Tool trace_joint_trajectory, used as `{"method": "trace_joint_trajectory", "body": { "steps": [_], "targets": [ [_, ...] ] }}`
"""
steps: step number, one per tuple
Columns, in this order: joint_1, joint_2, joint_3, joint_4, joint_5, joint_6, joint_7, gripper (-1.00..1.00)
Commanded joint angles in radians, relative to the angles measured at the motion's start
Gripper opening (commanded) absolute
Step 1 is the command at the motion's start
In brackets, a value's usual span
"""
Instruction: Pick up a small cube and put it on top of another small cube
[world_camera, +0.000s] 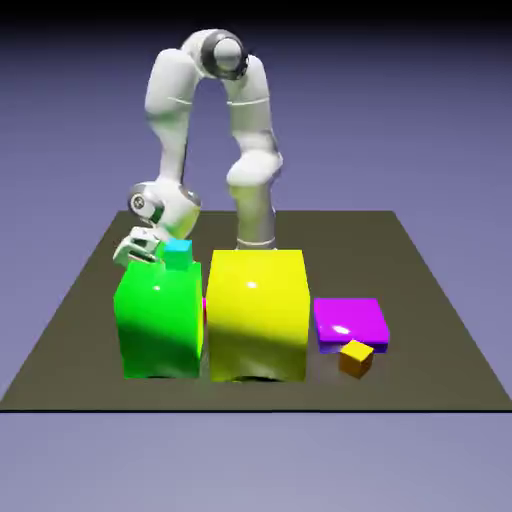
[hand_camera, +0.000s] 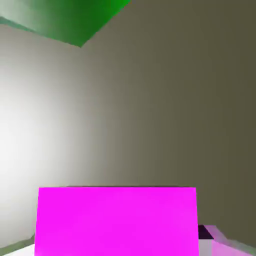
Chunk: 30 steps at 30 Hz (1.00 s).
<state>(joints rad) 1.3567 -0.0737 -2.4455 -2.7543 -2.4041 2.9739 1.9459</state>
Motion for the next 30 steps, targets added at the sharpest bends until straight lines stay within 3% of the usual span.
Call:
{"method": "trace_joint_trajectory", "body": {
  "steps": [1,17,30],
  "targets": [
    [0.035,0.012,-0.026,0.0,-0.012,0.035,0.029,-1.0],
    [0.568,0.184,-0.436,-0.011,-0.212,0.589,0.495,-1.0],
    [0.289,-0.059,-0.252,-0.069,0.171,0.336,-0.027,-1.0]
  ]
}}
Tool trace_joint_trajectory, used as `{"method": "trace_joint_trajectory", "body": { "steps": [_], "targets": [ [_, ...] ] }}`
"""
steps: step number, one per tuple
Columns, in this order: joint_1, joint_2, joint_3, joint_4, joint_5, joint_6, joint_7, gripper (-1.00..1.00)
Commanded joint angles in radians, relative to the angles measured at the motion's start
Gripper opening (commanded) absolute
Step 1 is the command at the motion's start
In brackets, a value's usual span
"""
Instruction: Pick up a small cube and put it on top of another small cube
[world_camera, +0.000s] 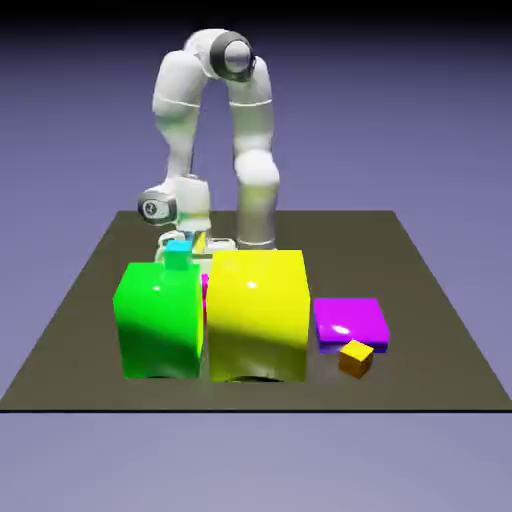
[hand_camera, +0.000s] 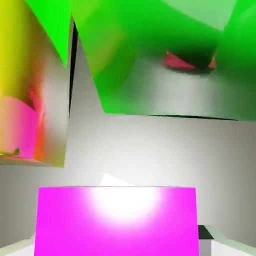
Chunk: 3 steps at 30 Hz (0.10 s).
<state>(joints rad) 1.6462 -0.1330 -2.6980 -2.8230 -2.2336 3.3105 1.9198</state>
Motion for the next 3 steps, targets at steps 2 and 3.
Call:
{"method": "trace_joint_trajectory", "body": {
  "steps": [2,3],
  "targets": [
    [-0.003,-0.003,0.002,-0.001,0.005,-0.004,-0.007,1.0],
    [-0.003,-0.003,0.002,-0.001,0.005,-0.004,-0.007,1.0]
  ]
}}
